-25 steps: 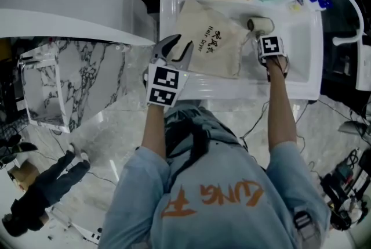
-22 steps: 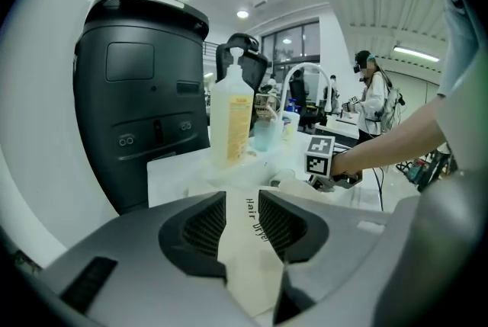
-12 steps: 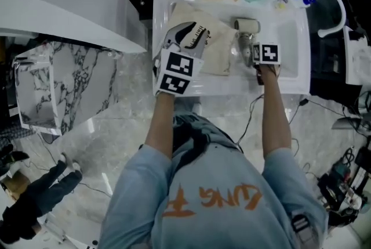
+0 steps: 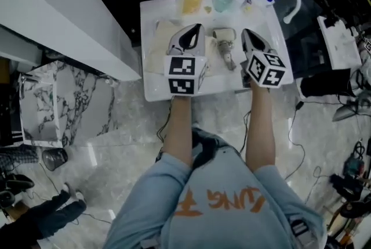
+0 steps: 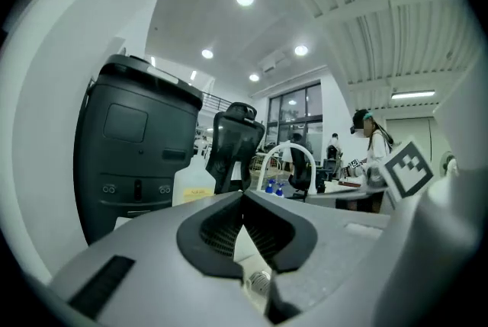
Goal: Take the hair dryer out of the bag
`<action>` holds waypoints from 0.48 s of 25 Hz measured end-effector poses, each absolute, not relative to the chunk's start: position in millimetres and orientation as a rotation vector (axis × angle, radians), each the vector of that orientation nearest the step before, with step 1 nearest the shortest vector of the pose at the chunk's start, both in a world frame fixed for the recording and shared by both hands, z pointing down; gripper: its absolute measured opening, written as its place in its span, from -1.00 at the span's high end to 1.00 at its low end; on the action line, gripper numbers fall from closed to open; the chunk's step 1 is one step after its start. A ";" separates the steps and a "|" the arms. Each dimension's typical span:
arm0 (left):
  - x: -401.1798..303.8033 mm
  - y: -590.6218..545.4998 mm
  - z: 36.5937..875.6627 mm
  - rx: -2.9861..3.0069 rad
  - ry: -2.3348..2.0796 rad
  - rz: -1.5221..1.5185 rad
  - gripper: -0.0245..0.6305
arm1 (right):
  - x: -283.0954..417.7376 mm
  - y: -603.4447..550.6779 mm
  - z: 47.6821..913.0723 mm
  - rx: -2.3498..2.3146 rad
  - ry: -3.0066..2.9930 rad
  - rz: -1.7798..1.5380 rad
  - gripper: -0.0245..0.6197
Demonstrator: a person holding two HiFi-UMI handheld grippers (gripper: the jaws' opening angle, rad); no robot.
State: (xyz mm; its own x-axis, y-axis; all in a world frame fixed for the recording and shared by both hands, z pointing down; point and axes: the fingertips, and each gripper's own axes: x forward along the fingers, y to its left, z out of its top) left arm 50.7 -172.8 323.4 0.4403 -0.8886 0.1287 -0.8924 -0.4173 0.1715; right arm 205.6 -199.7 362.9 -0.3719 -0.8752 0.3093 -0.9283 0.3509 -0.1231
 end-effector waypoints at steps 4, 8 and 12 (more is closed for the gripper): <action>65.2 -152.4 290.3 2.529 -1.628 0.000 0.92 | 202.7 -164.1 296.3 1.705 -2.571 0.236 0.93; 75.3 -138.7 272.0 2.558 -1.722 -0.023 0.92 | 202.3 -139.8 276.6 1.707 -2.574 0.092 0.93; 79.3 -133.1 265.1 2.575 -1.768 -0.013 0.92 | 205.8 -134.5 271.5 1.721 -2.570 0.026 0.93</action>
State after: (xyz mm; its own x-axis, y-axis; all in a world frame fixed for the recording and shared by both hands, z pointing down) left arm 79.3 -133.1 265.1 0.3593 -0.9332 0.0034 -0.9330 -0.3592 0.0200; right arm 205.8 -134.5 271.5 -0.3803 -0.9235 0.0496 -0.9243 0.3814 0.0132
